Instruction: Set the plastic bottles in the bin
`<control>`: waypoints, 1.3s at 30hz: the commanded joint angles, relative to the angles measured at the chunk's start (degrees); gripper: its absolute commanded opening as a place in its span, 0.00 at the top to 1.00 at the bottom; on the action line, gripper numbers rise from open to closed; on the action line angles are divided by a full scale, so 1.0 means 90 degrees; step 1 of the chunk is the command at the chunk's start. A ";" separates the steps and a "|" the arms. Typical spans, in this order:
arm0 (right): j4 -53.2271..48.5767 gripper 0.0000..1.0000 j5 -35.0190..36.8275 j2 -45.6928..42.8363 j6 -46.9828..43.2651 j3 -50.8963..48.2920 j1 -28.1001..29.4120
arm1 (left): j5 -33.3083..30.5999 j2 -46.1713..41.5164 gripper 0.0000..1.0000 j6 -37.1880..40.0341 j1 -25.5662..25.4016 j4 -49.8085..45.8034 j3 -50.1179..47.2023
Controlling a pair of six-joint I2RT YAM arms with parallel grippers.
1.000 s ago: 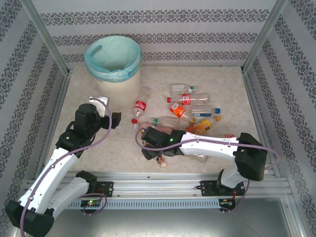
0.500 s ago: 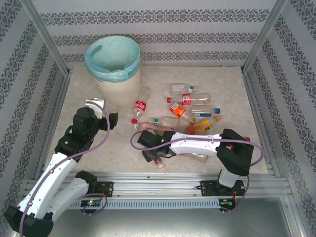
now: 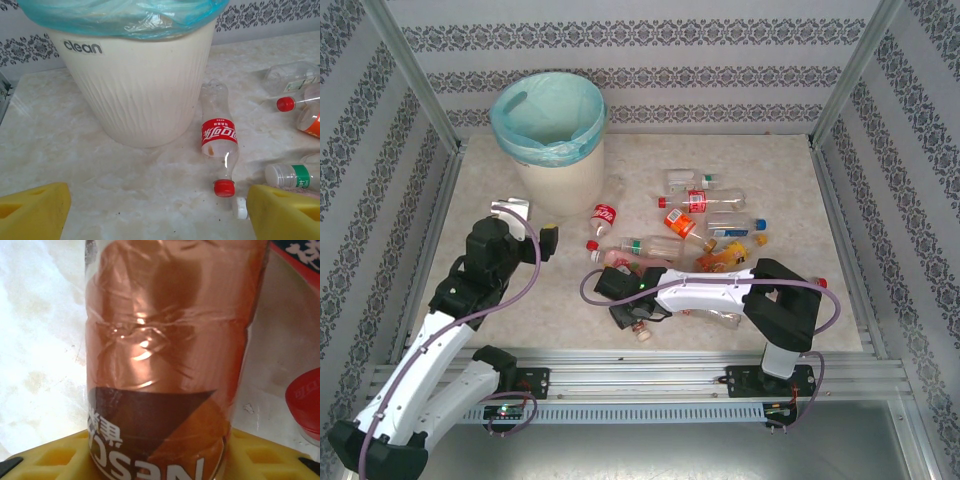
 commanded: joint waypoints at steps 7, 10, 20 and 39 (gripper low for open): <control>-0.0188 0.54 -0.0418 -0.1209 -0.0229 0.0058 0.0101 | 0.0269 -0.0131 0.08 0.0000 -0.0056 -0.0177 0.0863; -0.0257 0.55 -0.0528 -0.1868 -0.0288 0.0024 0.0101 | 0.0846 -0.0005 0.08 -0.0048 -0.0052 -0.0266 0.1392; 0.0287 0.51 -0.1557 -0.4523 -0.1453 -0.0210 -0.1138 | 0.6039 0.0838 0.08 -0.1190 -0.0052 0.1266 0.2114; 0.1870 0.51 -0.3032 -0.4693 -0.2353 0.0575 -0.1647 | 0.8413 0.1567 0.14 -0.3710 -0.0591 0.4459 0.1369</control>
